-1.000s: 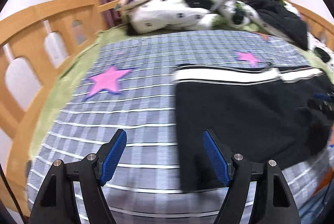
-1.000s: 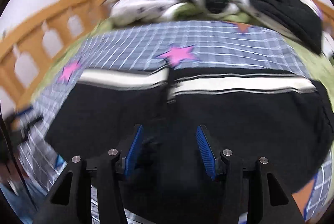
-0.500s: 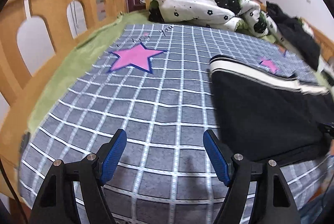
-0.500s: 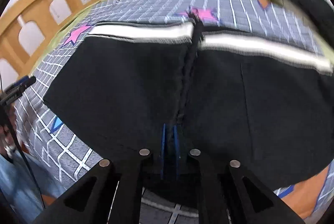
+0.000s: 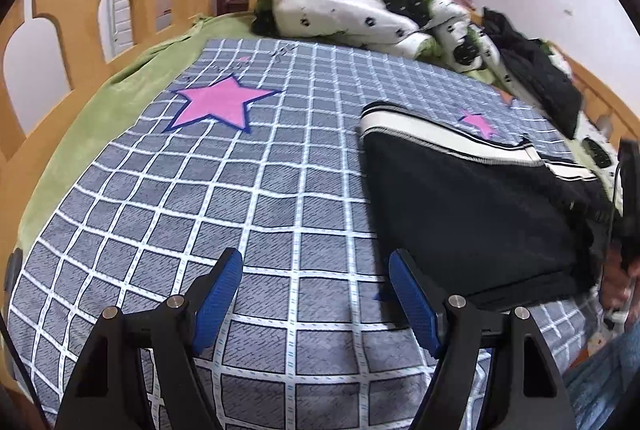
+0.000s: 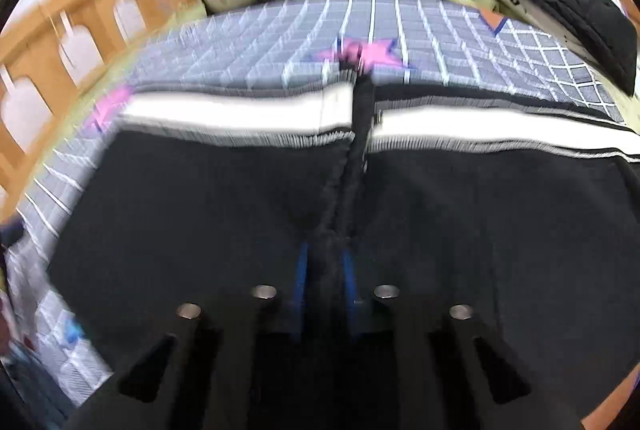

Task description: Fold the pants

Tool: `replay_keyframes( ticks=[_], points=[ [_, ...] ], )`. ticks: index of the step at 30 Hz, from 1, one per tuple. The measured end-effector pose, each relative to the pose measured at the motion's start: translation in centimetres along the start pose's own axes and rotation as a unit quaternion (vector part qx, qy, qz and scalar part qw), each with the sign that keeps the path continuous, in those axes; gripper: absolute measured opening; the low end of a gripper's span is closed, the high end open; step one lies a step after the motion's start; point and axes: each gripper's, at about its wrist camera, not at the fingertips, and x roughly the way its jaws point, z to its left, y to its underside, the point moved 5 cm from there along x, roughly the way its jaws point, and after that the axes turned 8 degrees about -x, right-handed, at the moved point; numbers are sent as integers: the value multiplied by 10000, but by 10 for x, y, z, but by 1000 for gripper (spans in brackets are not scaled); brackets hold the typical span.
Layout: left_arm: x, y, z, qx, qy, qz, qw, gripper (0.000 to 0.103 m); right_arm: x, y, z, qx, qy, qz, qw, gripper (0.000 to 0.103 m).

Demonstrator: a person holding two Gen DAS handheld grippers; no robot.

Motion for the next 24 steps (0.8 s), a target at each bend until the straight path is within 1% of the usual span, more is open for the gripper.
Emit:
replay_keyframes(
  ticks=[1,2,3,5,6,7,8,9,10,11,13,14,15,16,17,18,19,20,21,22,24],
  points=[
    [-3,2,-2,34,172,9,9998,74,-13,-4,-6,272,-252,-196,9991,14],
    [-2,4,-5,76,313,61,9995,74,-19,-5,-11,414,-358,-244,9982,14],
    [-1,9,-10,173,523,204,9983,74,-20,-5,-15,508,-386,-195,9978,15],
    [5,17,-17,290,645,412,9966,74,-4,3,-13,491,-249,133,9984,17],
    [9,20,-20,323,570,456,9968,74,12,12,-10,355,-15,477,9982,21],
    [11,23,-23,360,482,460,9971,74,17,18,-5,193,99,572,9981,21],
    [12,25,-25,407,391,432,9975,74,14,18,-1,-19,246,466,9986,22],
    [12,25,-28,419,327,365,9979,74,8,16,1,-201,366,457,9981,23],
    [11,24,-29,365,304,286,9985,74,0,15,2,-274,397,459,9978,23],
    [11,22,-30,292,307,251,9988,74,-9,14,1,-233,360,374,9984,23],
    [14,18,-32,95,395,276,9988,74,-35,18,1,-46,285,43,9996,26],
    [17,16,-33,4,471,331,9983,74,-39,19,3,-68,308,30,9995,27],
    [21,15,-34,-62,494,375,9981,74,-42,25,5,-179,403,84,9990,27],
    [27,16,-35,-96,431,416,9982,74,-42,33,7,-321,544,160,9979,27],
    [36,18,-35,-81,285,486,9984,74,-36,43,6,-388,662,276,9967,27],
    [48,23,-35,-64,44,663,9978,74,-27,50,3,-367,731,393,9959,26],
    [58,28,-36,-68,-89,882,9960,75,-25,54,3,-341,764,397,9957,26],
    [64,33,-37,-96,-124,877,9960,78,-26,56,4,-378,824,340,9953,27],
    [63,33,-39,-100,-128,729,9972,79,-27,54,6,-486,903,378,9940,28],
    [62,33,-41,-86,-167,718,9972,79,-29,54,6,-476,952,428,9934,30],
    [58,30,-44,-153,-146,802,9966,77,-34,52,1,-183,893,504,9946,35]
  ],
)
